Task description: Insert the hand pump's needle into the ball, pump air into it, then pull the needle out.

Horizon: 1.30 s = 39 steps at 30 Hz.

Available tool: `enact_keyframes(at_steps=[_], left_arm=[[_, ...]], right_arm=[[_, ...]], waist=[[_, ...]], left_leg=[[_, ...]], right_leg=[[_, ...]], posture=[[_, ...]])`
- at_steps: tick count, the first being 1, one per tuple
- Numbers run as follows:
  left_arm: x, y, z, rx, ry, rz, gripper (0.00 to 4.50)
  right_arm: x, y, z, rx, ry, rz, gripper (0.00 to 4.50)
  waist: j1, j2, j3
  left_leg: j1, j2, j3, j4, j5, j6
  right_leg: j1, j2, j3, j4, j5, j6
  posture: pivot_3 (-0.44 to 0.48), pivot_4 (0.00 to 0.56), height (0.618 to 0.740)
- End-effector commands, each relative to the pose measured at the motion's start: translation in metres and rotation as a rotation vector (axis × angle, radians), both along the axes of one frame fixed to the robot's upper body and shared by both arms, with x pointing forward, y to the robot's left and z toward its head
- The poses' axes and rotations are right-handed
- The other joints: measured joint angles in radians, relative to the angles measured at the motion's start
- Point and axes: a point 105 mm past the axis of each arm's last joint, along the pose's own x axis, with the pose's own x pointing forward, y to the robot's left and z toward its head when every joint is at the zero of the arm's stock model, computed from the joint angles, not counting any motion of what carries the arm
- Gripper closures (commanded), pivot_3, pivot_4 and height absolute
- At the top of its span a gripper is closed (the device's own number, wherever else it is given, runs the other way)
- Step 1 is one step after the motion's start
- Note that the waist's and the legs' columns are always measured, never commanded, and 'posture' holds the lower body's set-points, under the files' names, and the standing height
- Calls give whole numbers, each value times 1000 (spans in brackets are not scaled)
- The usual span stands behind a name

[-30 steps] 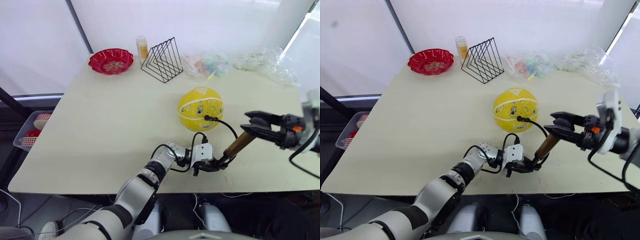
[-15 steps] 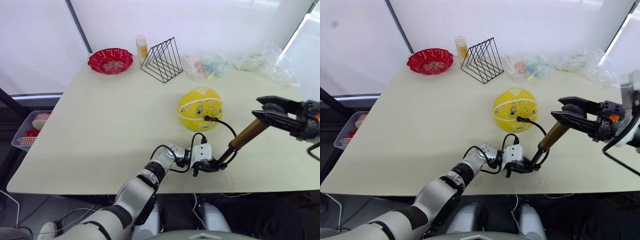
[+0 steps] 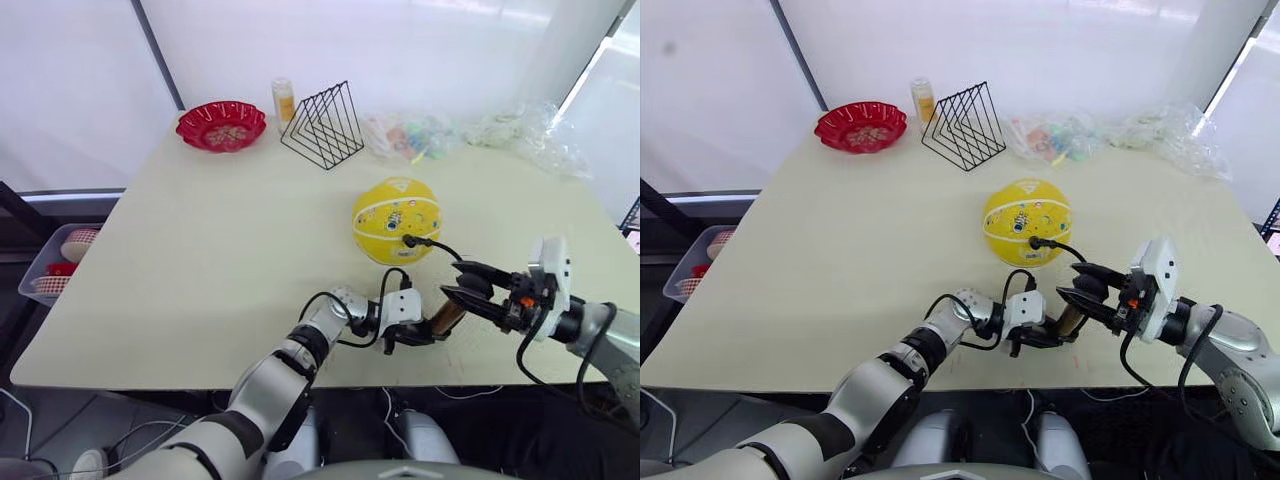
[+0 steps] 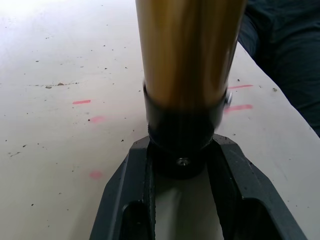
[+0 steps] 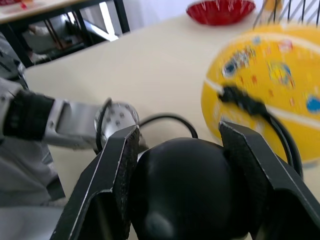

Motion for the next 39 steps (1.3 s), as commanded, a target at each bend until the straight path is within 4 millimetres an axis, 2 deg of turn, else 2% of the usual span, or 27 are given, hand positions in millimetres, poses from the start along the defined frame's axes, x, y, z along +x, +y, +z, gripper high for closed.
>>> enact_keyframes(at_steps=[1,2,4,5,7,12,15,17,19,21,25,28,32,35,38,39], left_arm=[[-16,27,-36,152,98,-6,3509],[-16,27,-37,153,99,-6,3509],[-16,28,-37,154,100,-6,3509],[-16,28,-37,155,101,-7,3509],[-16,27,-37,156,101,-10,3509],[-17,25,-36,153,100,-16,3509],[-17,25,-36,152,100,-17,3509],[-17,25,-36,152,100,-17,3509],[-17,25,-36,151,100,-17,3509],[-17,25,-35,151,100,-16,3510],[-15,27,-36,155,96,-13,3510],[-14,27,-35,155,93,-6,3510],[-13,28,-35,157,90,-2,3510],[-13,28,-35,157,89,0,3510],[-13,27,-35,157,88,-1,3510],[-13,27,-35,157,88,-1,3510]], right_arm=[[-3,-11,33,-1,-56,-3,2451],[-4,-13,44,5,-76,-2,2451],[-6,-18,81,30,-141,7,2451],[-8,-20,99,36,-177,14,2451],[-11,-25,127,46,-225,12,2451],[-16,-32,166,53,-273,-7,2451],[-18,-34,174,51,-273,-15,2451],[-17,-32,169,53,-247,-20,2451],[-15,-29,152,7,-193,-12,2451],[-12,-25,127,-27,-129,-3,2451],[-11,-16,62,-69,16,23,2451],[-8,-13,29,-55,66,20,2451],[-6,-10,-9,-78,111,22,2451],[-3,-9,-22,-66,112,12,2451],[3,-9,-15,-22,56,-3,2451],[5,-10,-4,-4,18,-5,2451]], waist=[[2,2,2],[3,4,3],[3,6,5],[2,13,11],[3,17,14],[3,16,16],[3,14,18],[3,13,18],[3,13,18],[3,11,17],[1,1,10],[-3,-6,5],[-3,-7,2],[-2,-6,0],[-2,-5,0],[-1,-5,1]], left_leg=[[-1,0,0,0,0,0],[-2,0,0,0,0,0],[-2,-1,0,0,0,0],[-2,-1,0,0,0,0],[-3,-3,2,1,0,0],[-4,-3,0,0,0,0],[-5,-4,0,0,0,0],[-4,-4,0,0,0,0],[-4,-4,0,0,0,0],[-4,-4,0,0,0,0],[-2,-3,-1,-1,0,0],[0,-2,-2,0,0,0],[1,-1,-2,0,0,0],[1,-1,-3,0,0,0],[1,-1,-3,0,0,0],[1,-1,-3,0,0,0]], right_leg=[[0,0,0,0,0,0],[-1,-1,0,0,0,0],[-1,-2,-1,-1,0,0],[-1,-2,-1,-1,0,0],[-2,-5,1,0,0,1],[-2,-4,-3,-1,0,0],[-2,-4,-2,-1,0,1],[-2,-4,-2,-1,0,1],[-2,-4,-2,-1,0,1],[-2,-4,-2,-1,0,1],[0,-3,-3,-1,0,1],[2,-2,-3,-1,0,0],[2,-1,-2,0,0,0],[2,-1,-3,-1,0,0],[2,-1,-3,-1,0,0],[2,-1,-3,-1,0,0]], posture=[[0,150,737],[0,150,737],[0,150,737],[0,150,737],[0,150,737],[0,150,737],[0,150,737],[0,150,737],[0,150,737],[0,150,737],[0,150,737],[0,150,737],[0,150,737],[0,150,737],[0,150,737],[0,150,737]])
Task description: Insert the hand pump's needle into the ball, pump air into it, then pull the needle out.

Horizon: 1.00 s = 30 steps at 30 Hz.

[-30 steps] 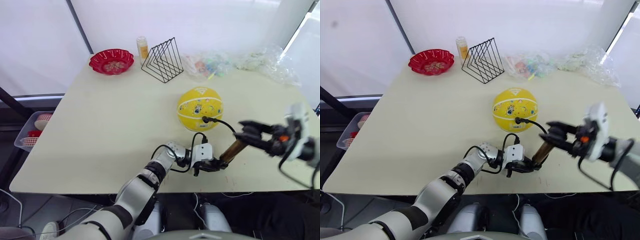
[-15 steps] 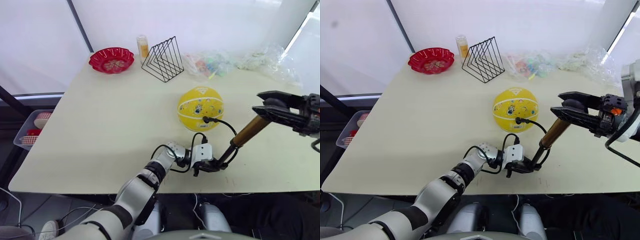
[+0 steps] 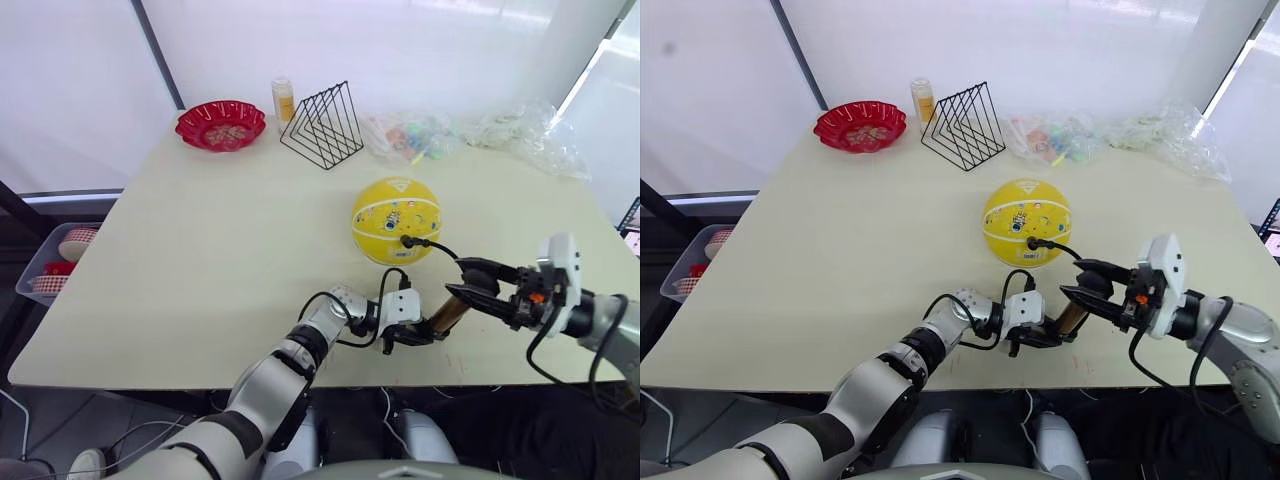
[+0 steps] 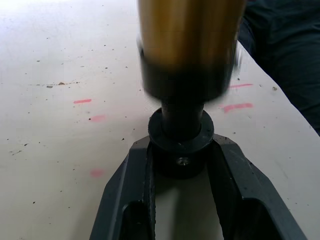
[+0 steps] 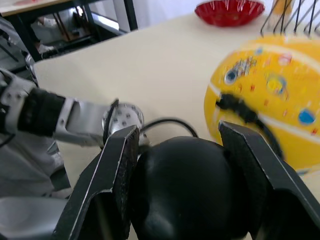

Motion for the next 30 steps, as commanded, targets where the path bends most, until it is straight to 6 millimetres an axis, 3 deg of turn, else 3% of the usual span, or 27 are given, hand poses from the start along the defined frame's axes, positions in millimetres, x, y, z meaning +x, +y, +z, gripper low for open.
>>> enact_keyframes(at_steps=[1,10,18,20,24,28,30], left_arm=[[-14,26,-34,151,91,-5,3510],[-15,25,-35,152,93,-11,3510],[-15,24,-34,149,97,-14,3510],[-16,24,-34,148,98,-14,3510],[-16,23,-35,148,99,-15,3510],[-16,23,-34,148,98,-13,3511],[-16,23,-35,150,96,-15,3511]], right_arm=[[6,-9,12,23,-35,-30,2451],[2,-26,127,138,-298,-27,2451],[-8,-30,183,230,-400,-46,2451],[-7,-28,178,241,-379,-50,2451],[1,-21,130,180,-237,-55,2451],[1,-9,60,82,-67,-26,2451],[-1,-7,46,61,-45,-11,2451]], waist=[[1,2,1],[4,19,14],[4,20,17],[5,20,17],[5,17,16],[4,9,9],[0,6,6]], left_leg=[[0,0,0,0,0,0],[-4,-2,1,0,1,-1],[-5,-3,1,0,1,-1],[-5,-3,1,0,1,-1],[-5,-3,1,0,1,-1],[-3,-3,0,0,1,-1],[-2,-2,-1,0,1,-1]], right_leg=[[0,0,0,0,0,0],[-3,-2,0,0,0,0],[-3,-3,0,0,0,0],[-3,-3,-1,0,0,0],[-3,-3,-1,0,0,0],[-1,-2,-2,0,0,0],[0,-1,-2,0,0,0]], posture=[[0,150,737],[0,150,737],[0,150,737],[0,150,737],[0,150,737],[0,150,737],[0,150,737]])
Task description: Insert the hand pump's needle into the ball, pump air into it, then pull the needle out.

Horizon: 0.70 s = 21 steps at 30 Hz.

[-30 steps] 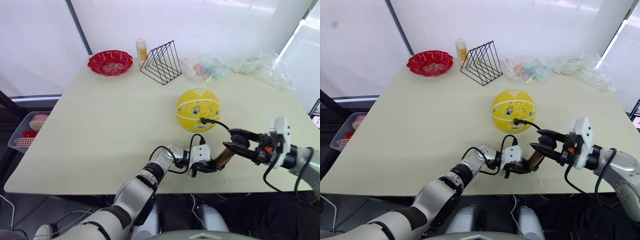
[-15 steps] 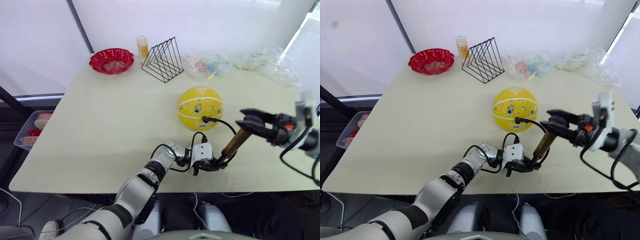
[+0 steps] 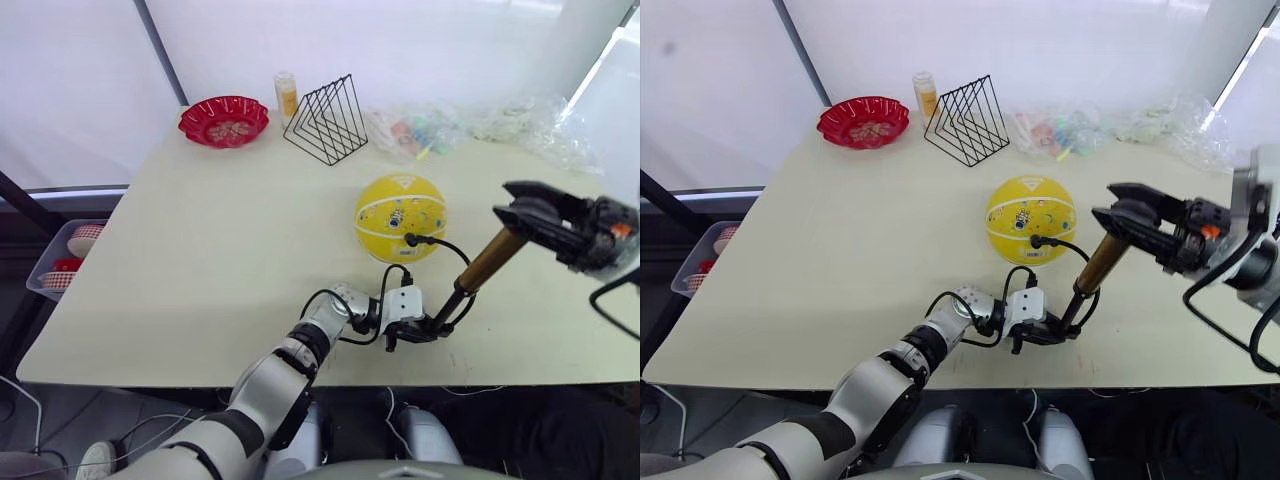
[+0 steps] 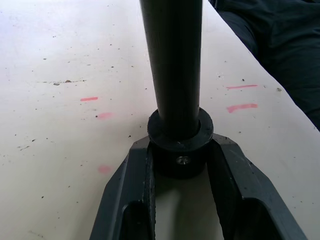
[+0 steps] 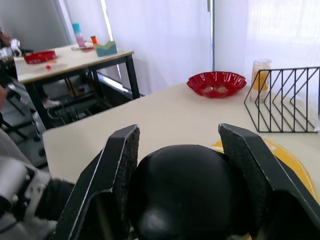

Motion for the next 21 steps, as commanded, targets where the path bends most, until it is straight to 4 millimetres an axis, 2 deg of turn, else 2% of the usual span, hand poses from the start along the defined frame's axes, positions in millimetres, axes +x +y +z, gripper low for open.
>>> enact_keyframes(at_steps=[1,6,9,11,13,16,21], left_arm=[[-18,22,-37,155,99,-20,3511],[-17,22,-36,155,96,-20,3511],[-18,21,-36,155,96,-24,3511],[-18,20,-36,155,95,-25,3511],[-18,20,-36,153,95,-25,3511],[-18,20,-36,153,95,-23,3511],[-19,22,-37,156,97,-22,3511]], right_arm=[[6,0,-41,-75,111,-32,2451],[11,2,-97,-131,212,-44,2451],[10,4,-113,-148,236,-34,2451],[10,4,-115,-137,238,-34,2451],[10,3,-105,-123,204,-39,2451],[12,-2,-69,-72,114,-49,2451],[7,-16,13,-18,-53,-54,2451]], waist=[[-2,0,0],[0,-3,-7],[1,-4,-7],[1,-3,-7],[2,-2,-8],[4,0,-7],[5,12,2]], left_leg=[[0,0,0,0,0,0],[1,1,-1,0,0,0],[1,1,-1,0,0,-1],[1,1,-1,0,0,-1],[1,1,-1,0,0,-1],[0,1,-2,0,0,-1],[-3,-2,-1,0,0,-1]], right_leg=[[0,0,0,0,0,0],[0,2,0,0,0,-1],[0,2,0,0,0,-1],[0,1,0,0,0,-1],[0,1,0,0,0,-1],[-1,0,-1,0,0,-1],[-2,-4,0,-1,0,0]], posture=[[0,150,737],[0,150,737],[0,150,737],[0,150,737],[0,150,737],[0,150,737],[0,150,737]])
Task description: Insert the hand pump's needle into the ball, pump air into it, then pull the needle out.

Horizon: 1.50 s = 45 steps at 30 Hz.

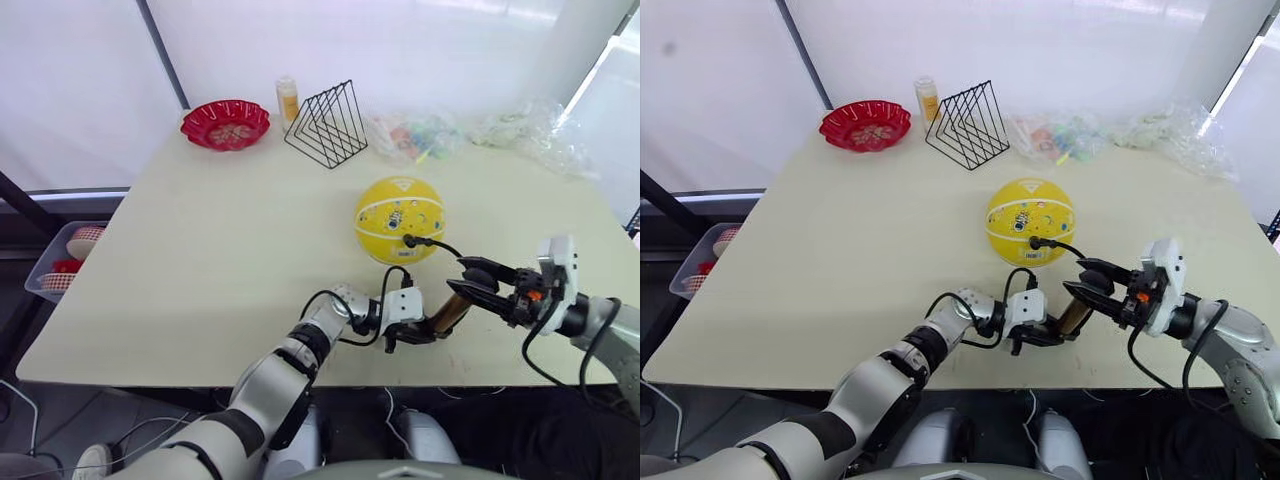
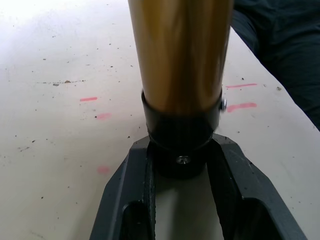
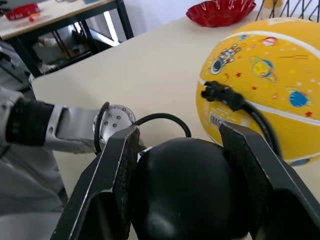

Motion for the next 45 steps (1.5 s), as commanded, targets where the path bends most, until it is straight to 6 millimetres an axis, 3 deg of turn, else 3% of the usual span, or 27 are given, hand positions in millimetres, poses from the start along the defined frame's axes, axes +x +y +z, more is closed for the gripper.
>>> enact_keyframes(at_steps=[1,7,12,14,18,21,27,31,33,37,40,43,45], left_arm=[[-18,27,-40,162,103,-4,3511],[-18,29,-41,163,106,-6,3512],[-18,30,-40,163,104,-7,3512],[-17,30,-40,163,104,-6,3512],[-17,30,-40,163,103,-8,3512],[-16,30,-39,162,101,-5,3512],[-15,31,-40,167,97,2,3512],[-15,33,-40,167,97,5,3512],[-15,34,-40,169,96,4,3512],[-15,34,-41,175,96,-1,3512],[-15,34,-40,175,96,-2,3512],[-14,32,-39,174,92,-5,3512],[-14,31,-38,173,92,-8,3512]], right_arm=[[-8,-12,77,44,-224,-19,2451],[-21,-24,131,68,-309,-30,2451],[-22,-25,144,84,-313,-42,2451],[-18,-21,128,74,-257,-37,2451],[-8,-16,54,-37,-67,-45,2451],[-5,-13,14,-71,-4,-45,2451],[-8,9,-43,-133,75,19,2451],[-8,16,-51,-113,64,19,2451],[-7,16,-45,-105,32,19,2451],[-1,4,6,-45,-105,-4,2451],[-1,2,15,-45,-121,-5,2451],[-3,-10,88,12,-273,-22,2451],[-8,-14,111,38,-311,-26,2451]], waist=[[0,2,2],[1,3,6],[0,3,7],[0,3,7],[0,-3,3],[-4,-12,-3],[-6,-17,-9],[-5,-17,-10],[-4,-16,-10],[-4,-11,-6],[-3,-6,-2],[-3,5,6],[-1,6,11]], left_leg=[[0,0,0,0,0,0],[-1,-1,0,0,0,0],[-1,-1,-1,0,0,0],[-2,-1,0,0,0,0],[-1,-1,-1,-1,0,0],[1,0,-2,-1,0,0],[3,2,-3,0,0,0],[3,3,-3,-1,0,-1],[3,2,-3,-1,0,-1],[2,3,-3,-1,0,-1],[1,2,-3,-1,1,-1],[0,2,-2,-1,1,-1],[-1,-1,-1,0,1,-1]], right_leg=[[0,0,0,0,0,0],[0,0,-1,-1,0,0],[0,0,-2,-1,0,0],[0,0,-1,-1,0,0],[1,1,-2,-1,0,0],[2,2,-3,-1,0,0],[3,4,-3,0,0,0],[3,4,-3,-1,-1,-1],[3,4,-3,-1,-1,-1],[1,3,-2,-1,0,-1],[1,3,-3,-1,0,-1],[0,2,-2,-1,0,-1],[0,0,-1,0,0,-1]], posture=[[0,150,737],[0,150,737],[0,150,737],[0,150,737],[0,150,737],[0,150,737],[0,150,737],[0,150,737],[0,150,737],[0,150,737],[0,150,737],[0,150,737],[0,150,737]])
